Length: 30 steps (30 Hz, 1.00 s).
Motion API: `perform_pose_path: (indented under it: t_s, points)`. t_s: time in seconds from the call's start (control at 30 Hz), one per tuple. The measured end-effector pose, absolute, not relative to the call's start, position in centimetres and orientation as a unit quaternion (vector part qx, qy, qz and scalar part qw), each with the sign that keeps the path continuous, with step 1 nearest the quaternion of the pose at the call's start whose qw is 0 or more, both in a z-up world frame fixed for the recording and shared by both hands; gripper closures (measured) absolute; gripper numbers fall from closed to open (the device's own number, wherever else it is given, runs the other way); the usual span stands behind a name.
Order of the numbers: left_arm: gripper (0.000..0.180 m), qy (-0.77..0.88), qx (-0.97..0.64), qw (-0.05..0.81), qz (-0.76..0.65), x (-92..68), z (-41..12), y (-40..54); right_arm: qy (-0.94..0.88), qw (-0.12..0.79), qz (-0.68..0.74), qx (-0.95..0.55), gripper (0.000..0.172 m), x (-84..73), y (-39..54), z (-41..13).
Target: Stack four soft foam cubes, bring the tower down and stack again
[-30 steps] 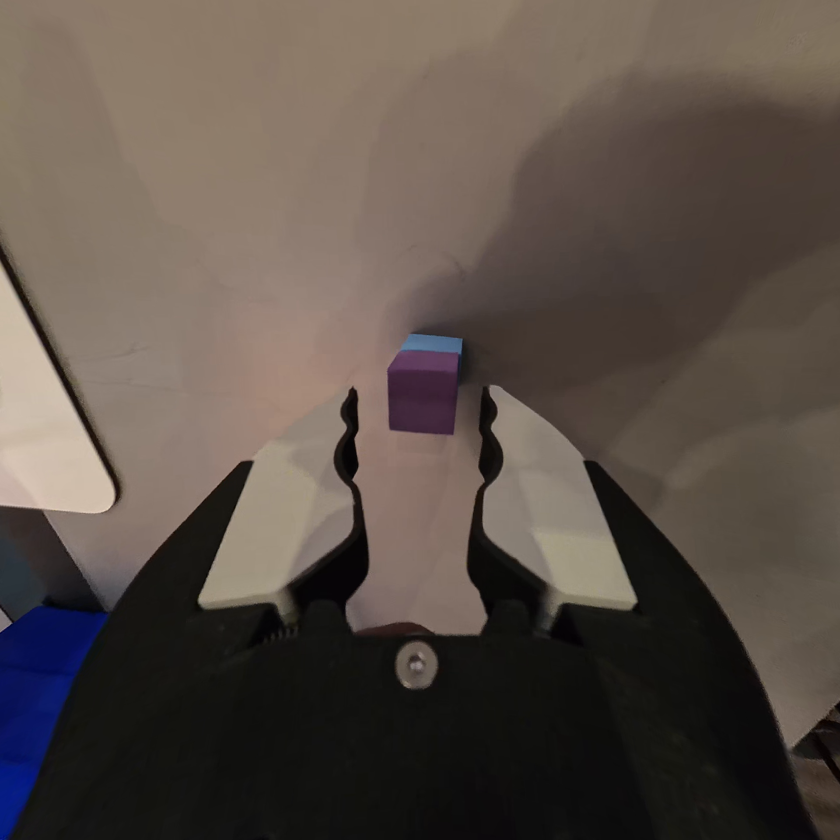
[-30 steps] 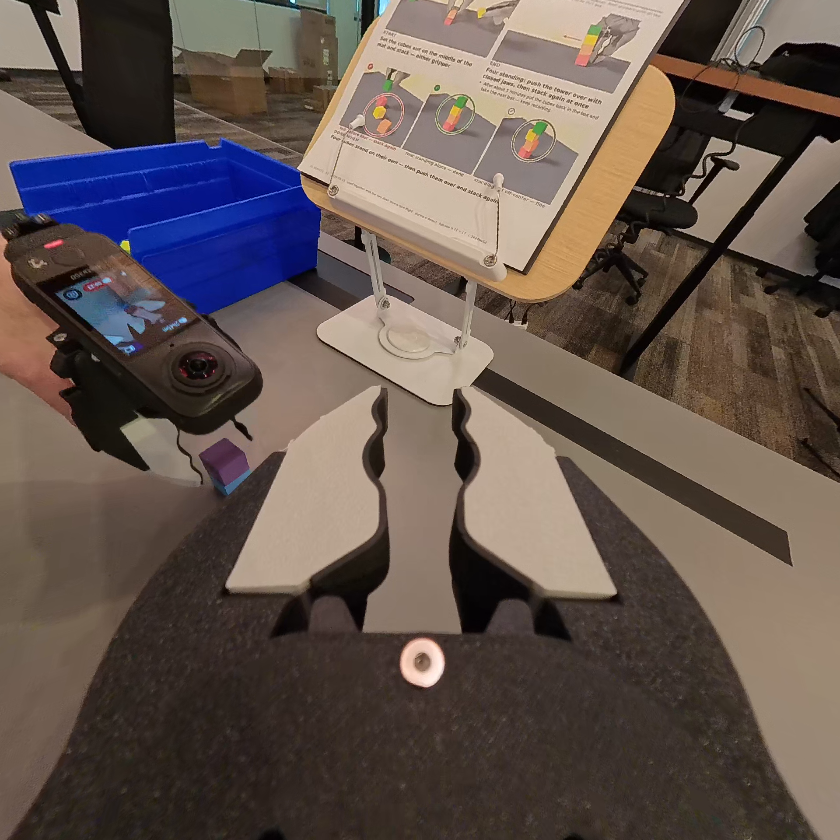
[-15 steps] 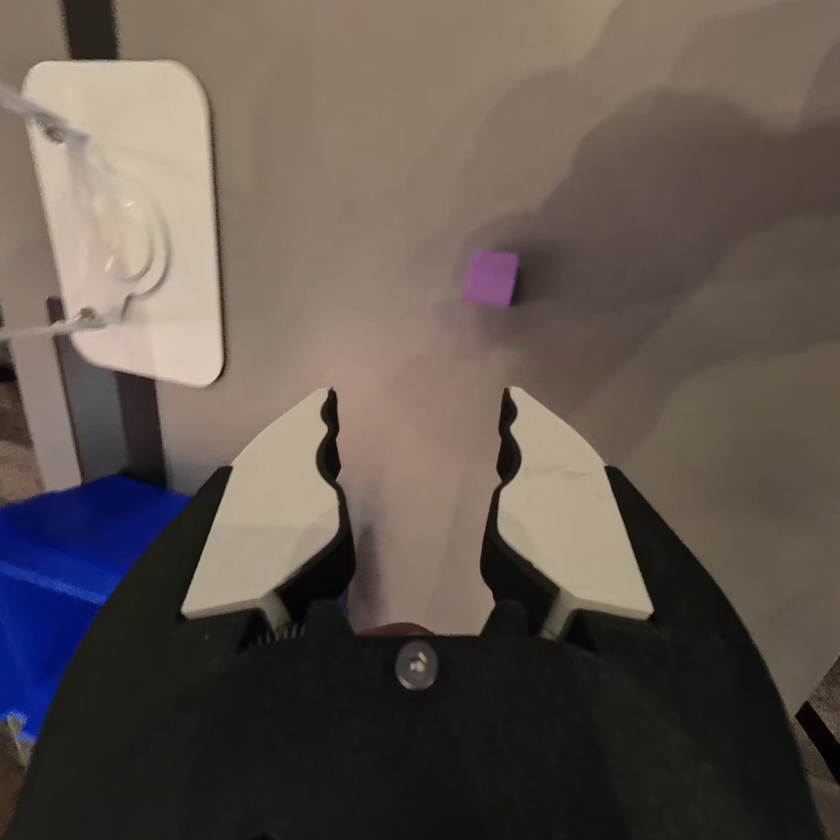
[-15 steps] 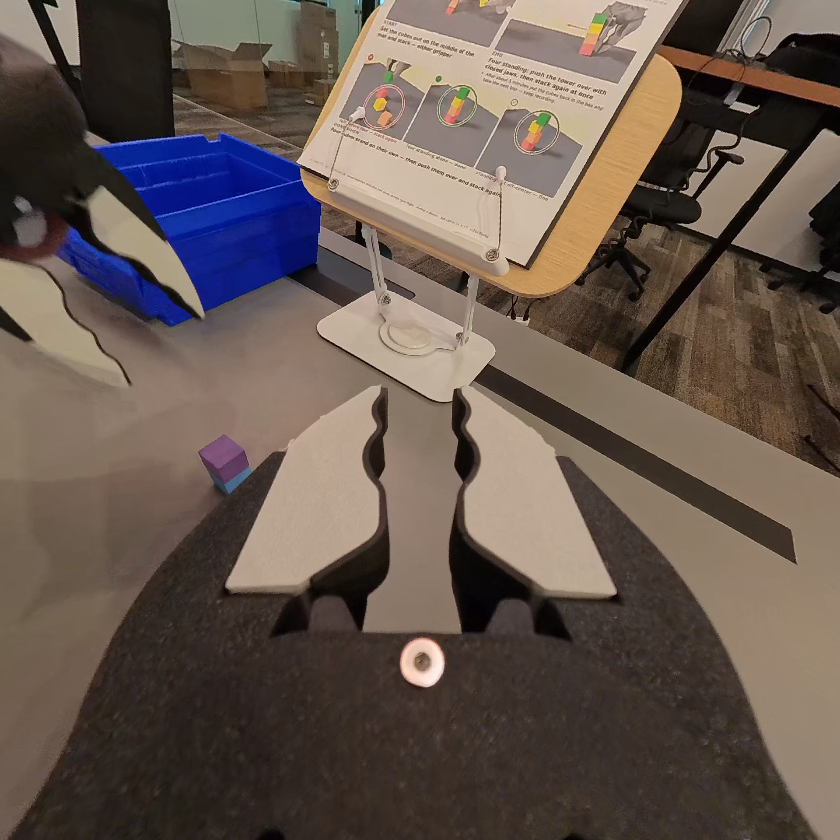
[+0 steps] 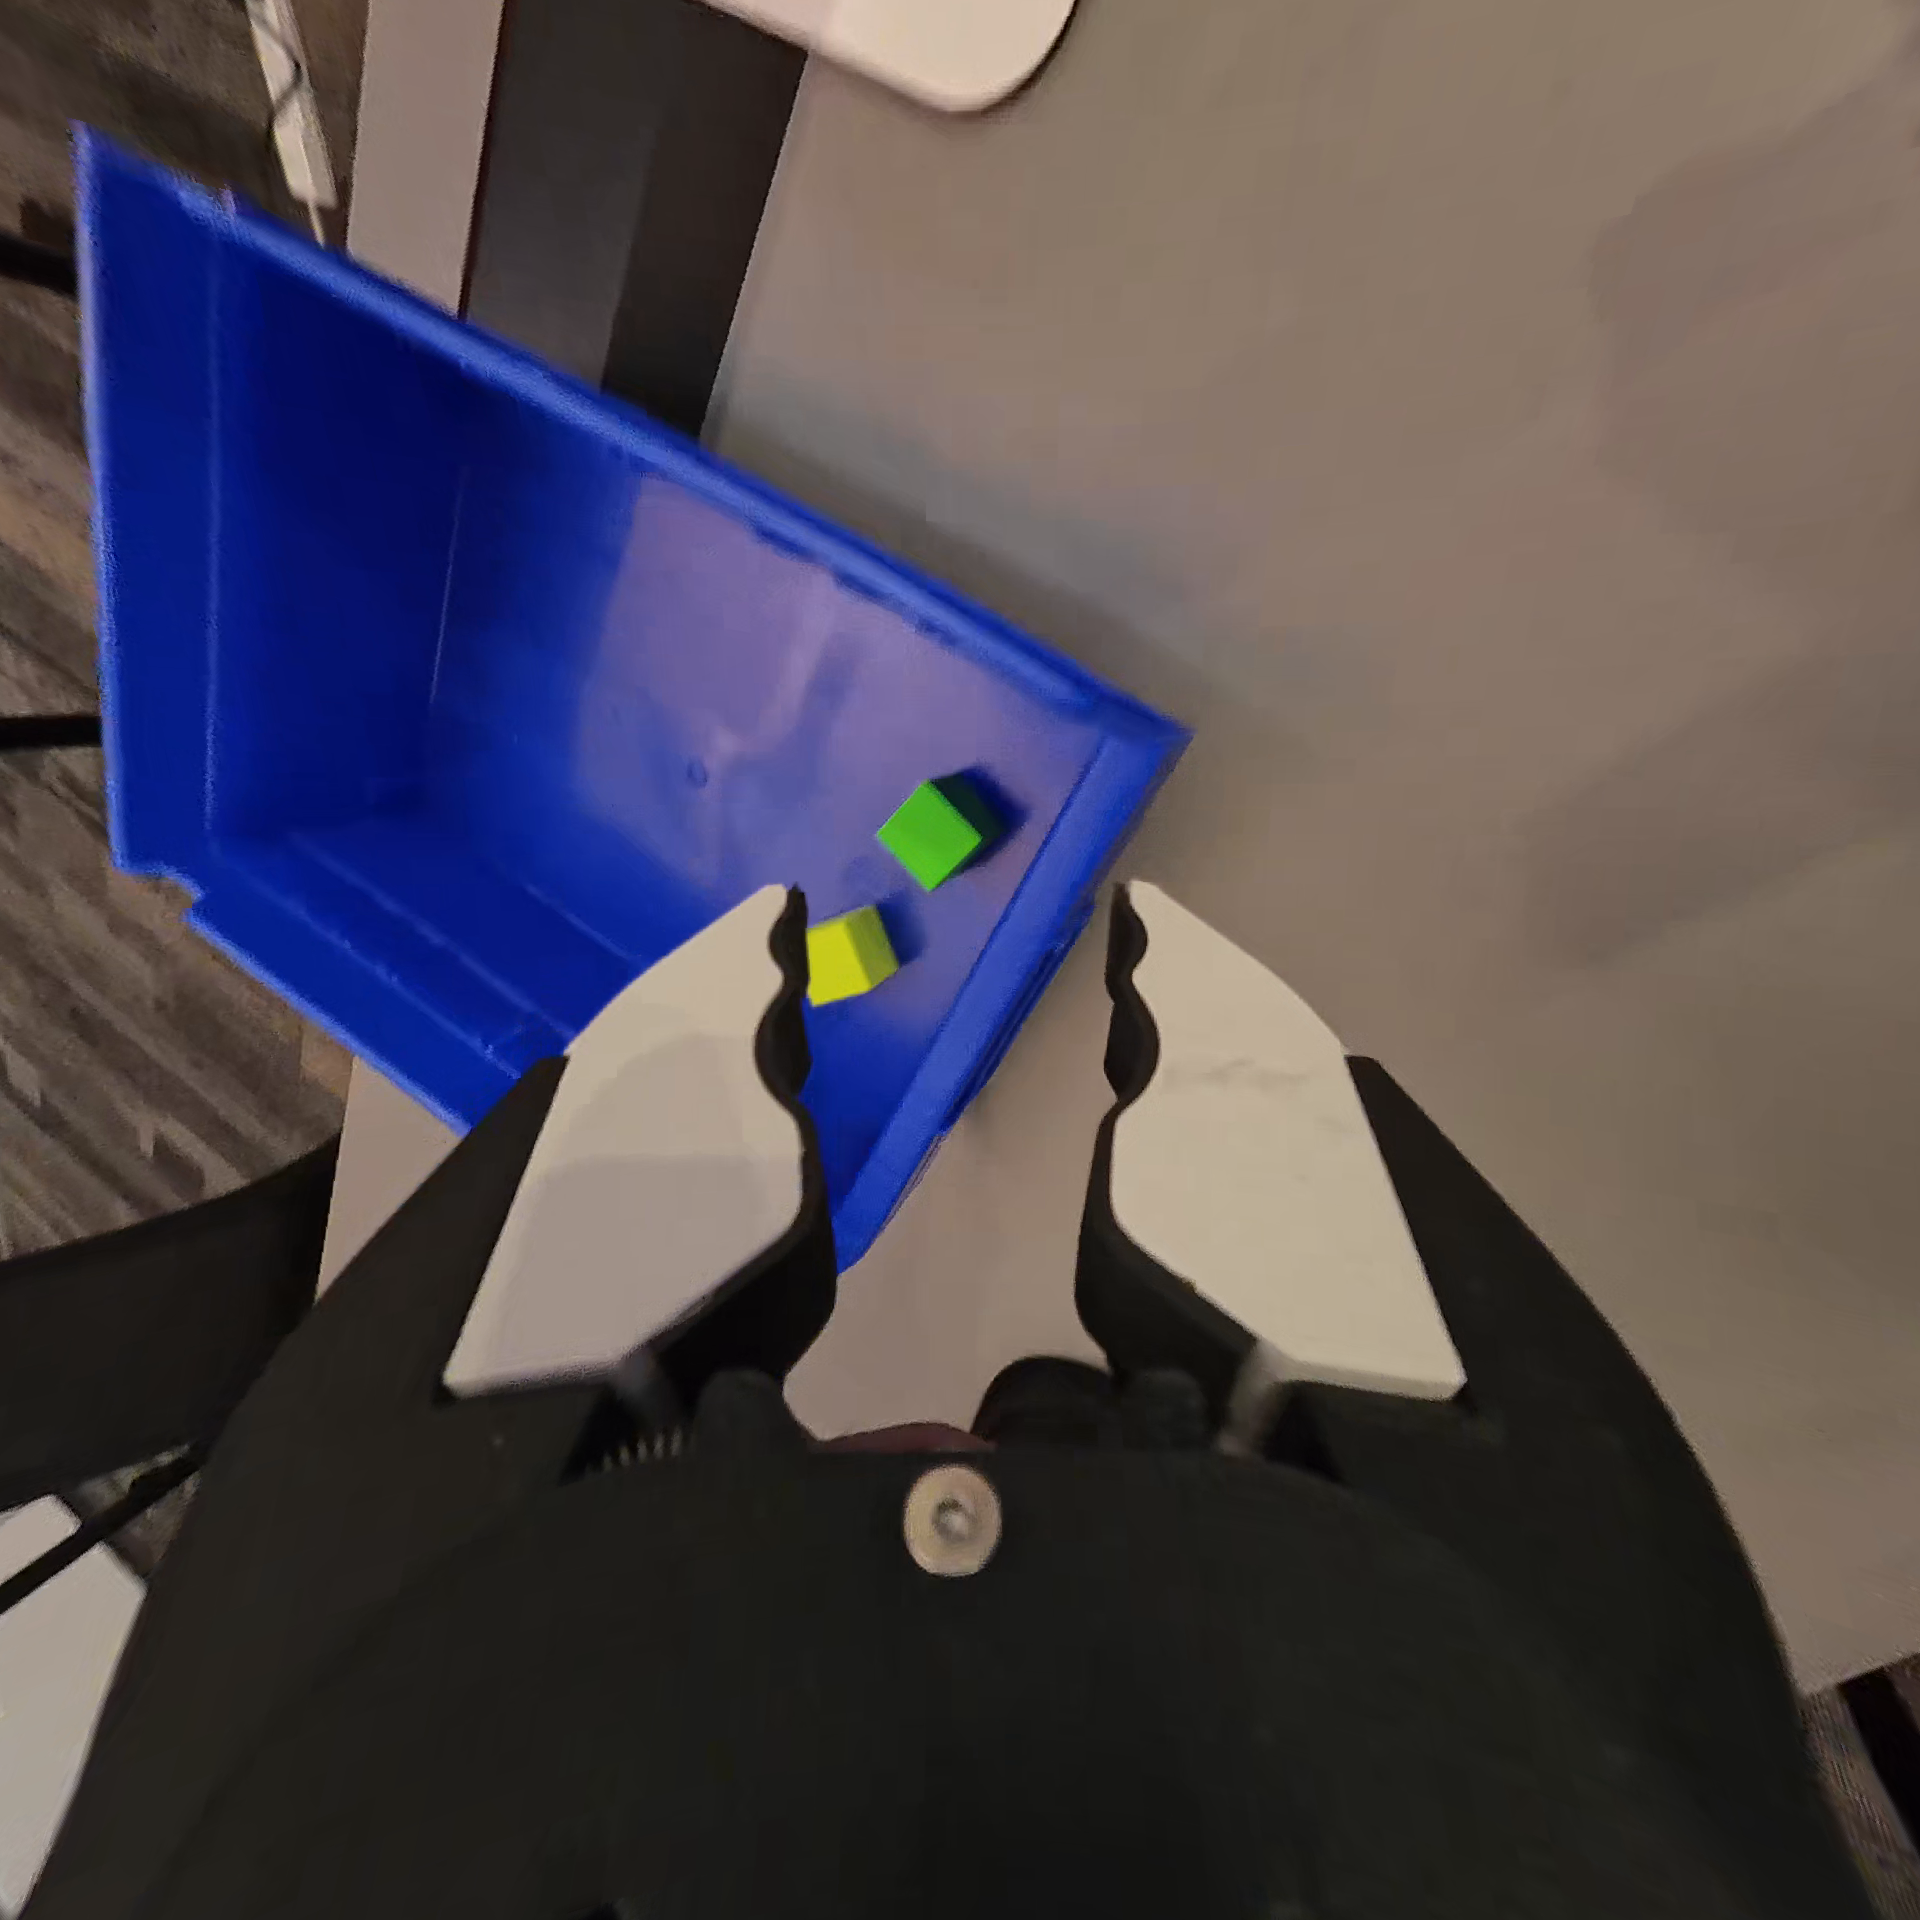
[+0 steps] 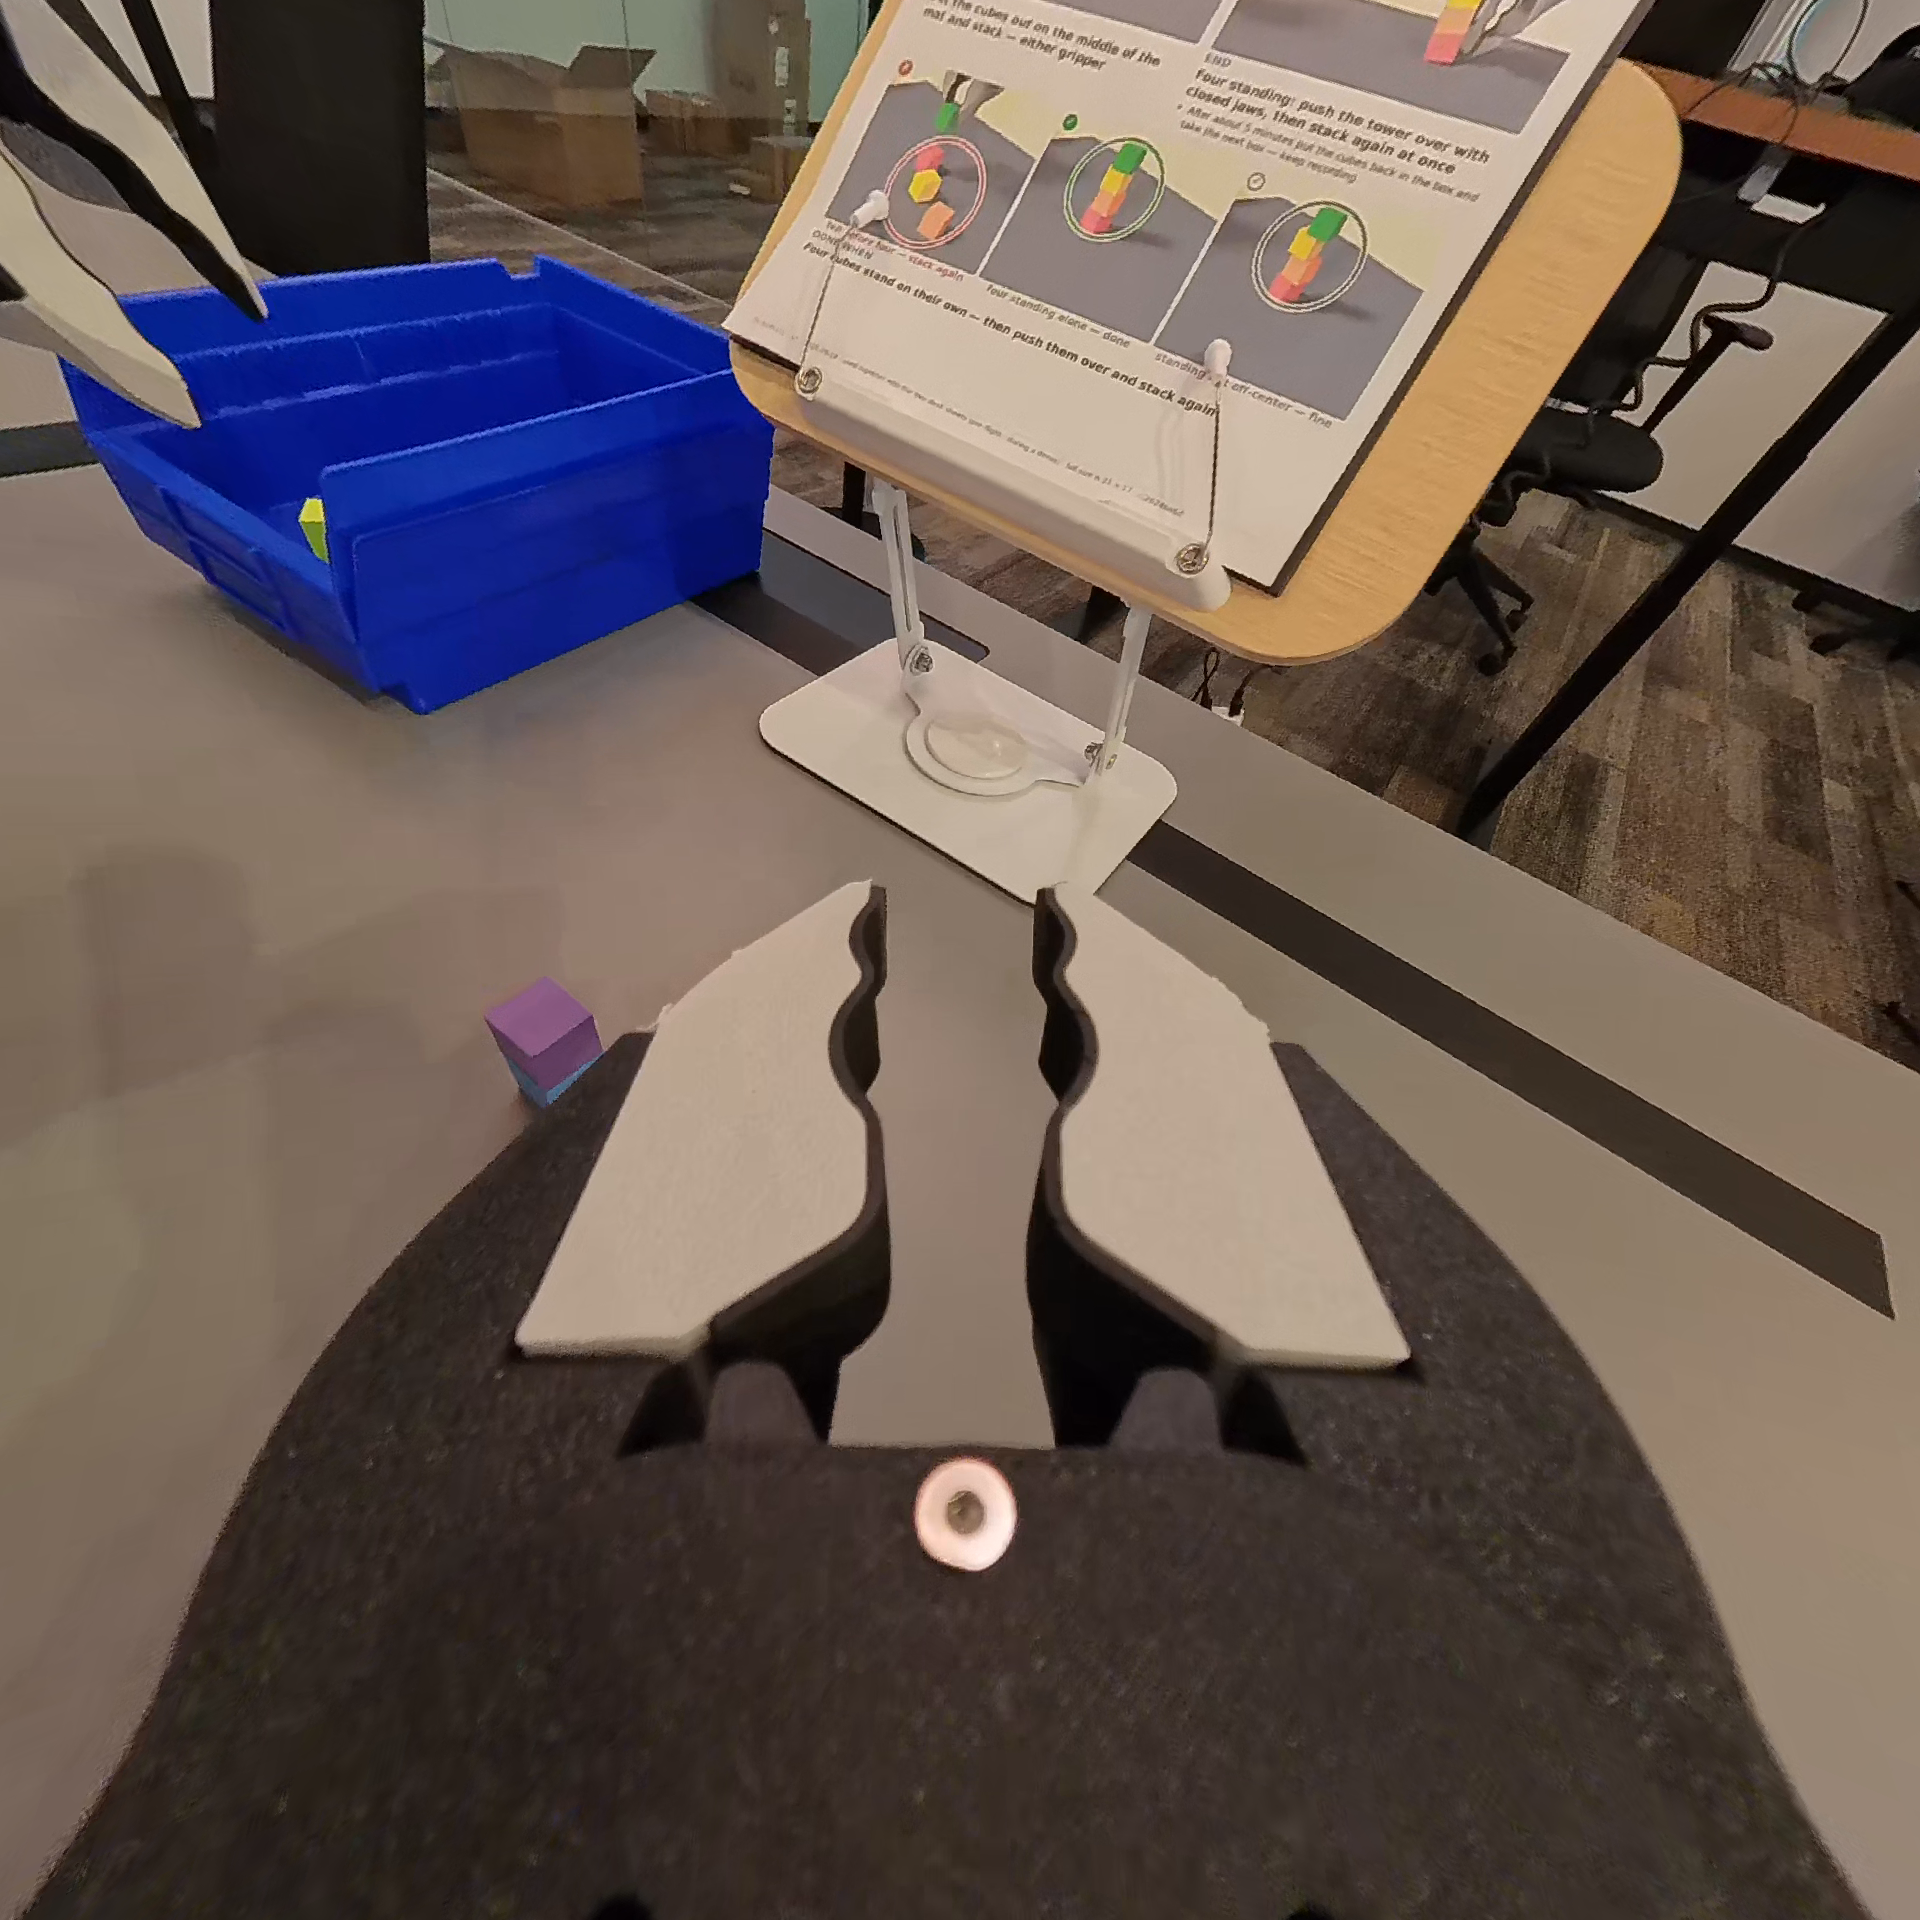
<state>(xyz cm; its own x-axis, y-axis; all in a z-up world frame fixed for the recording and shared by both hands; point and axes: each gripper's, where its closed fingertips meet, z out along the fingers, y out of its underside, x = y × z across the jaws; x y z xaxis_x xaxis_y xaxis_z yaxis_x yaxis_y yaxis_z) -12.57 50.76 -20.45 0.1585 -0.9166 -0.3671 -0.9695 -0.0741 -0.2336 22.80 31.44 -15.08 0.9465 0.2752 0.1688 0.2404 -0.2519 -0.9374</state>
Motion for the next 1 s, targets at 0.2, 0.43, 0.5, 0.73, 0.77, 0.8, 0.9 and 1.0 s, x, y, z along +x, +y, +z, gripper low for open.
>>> perform_pose_path:
  t_s: [0.2,0.43,0.5,0.73,0.77,0.8,0.9,1.0]
  points:
    - [0.129,0.642,-0.741,0.178,0.089,-15.8,-23.8,53.5,-0.167,0.581,0.024,-0.796,0.145,22.2,31.8,-16.0]
    - [0.134,0.614,-0.771,0.128,0.11,-17.8,-27.5,55.8,-0.175,0.57,0.026,-0.803,0.145,21.5,32.2,-17.1]
    - [0.136,0.591,-0.79,0.121,0.113,-18.2,-28.1,56.8,-0.176,0.566,0.027,-0.805,0.145,21.4,32.3,-17.4]
    - [0.136,0.526,-0.84,0.098,0.093,-19.2,-30.0,59.0,-0.175,0.56,0.027,-0.809,0.145,21.5,32.5,-18.1]
    - [0.135,0.523,-0.843,0.085,0.088,-19.4,-30.5,58.8,-0.175,0.56,0.027,-0.81,0.145,21.6,32.5,-18.2]
    - [0.14,0.52,-0.846,0.077,0.087,-19.6,-30.9,58.8,-0.174,0.56,0.028,-0.81,0.145,21.7,32.5,-18.2]
    - [0.146,0.508,-0.854,0.077,0.084,-19.7,-31.1,59.1,-0.172,0.56,0.028,-0.81,0.145,21.8,32.5,-18.3]
    - [0.153,0.509,-0.853,0.075,0.089,-19.7,-31.3,59.2,-0.173,0.559,0.026,-0.811,0.145,21.8,32.5,-18.3]
